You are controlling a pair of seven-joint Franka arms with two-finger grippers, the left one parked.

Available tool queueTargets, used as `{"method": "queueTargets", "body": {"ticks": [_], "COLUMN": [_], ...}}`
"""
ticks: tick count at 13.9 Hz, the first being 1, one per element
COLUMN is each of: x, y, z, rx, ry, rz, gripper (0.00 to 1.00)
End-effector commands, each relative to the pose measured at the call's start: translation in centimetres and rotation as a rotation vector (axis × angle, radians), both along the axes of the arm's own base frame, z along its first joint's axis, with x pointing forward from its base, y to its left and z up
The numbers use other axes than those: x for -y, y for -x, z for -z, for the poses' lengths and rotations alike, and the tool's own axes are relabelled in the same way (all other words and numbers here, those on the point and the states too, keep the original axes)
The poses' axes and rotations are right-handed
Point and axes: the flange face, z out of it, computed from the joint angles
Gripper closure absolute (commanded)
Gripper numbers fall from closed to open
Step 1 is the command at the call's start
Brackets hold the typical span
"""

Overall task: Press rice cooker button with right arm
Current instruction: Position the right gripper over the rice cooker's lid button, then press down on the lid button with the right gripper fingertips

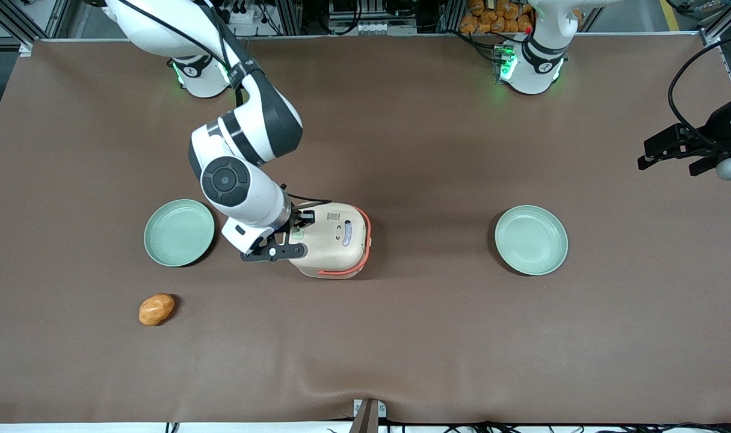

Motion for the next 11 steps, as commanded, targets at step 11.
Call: {"method": "queueTargets", "body": {"ticks": [11], "x": [-0.7], "y": [-0.3], "z": [3.6], "rx": [0.012], "ry": [0.028], "rz": [0.001], "gripper": [1.0]}}
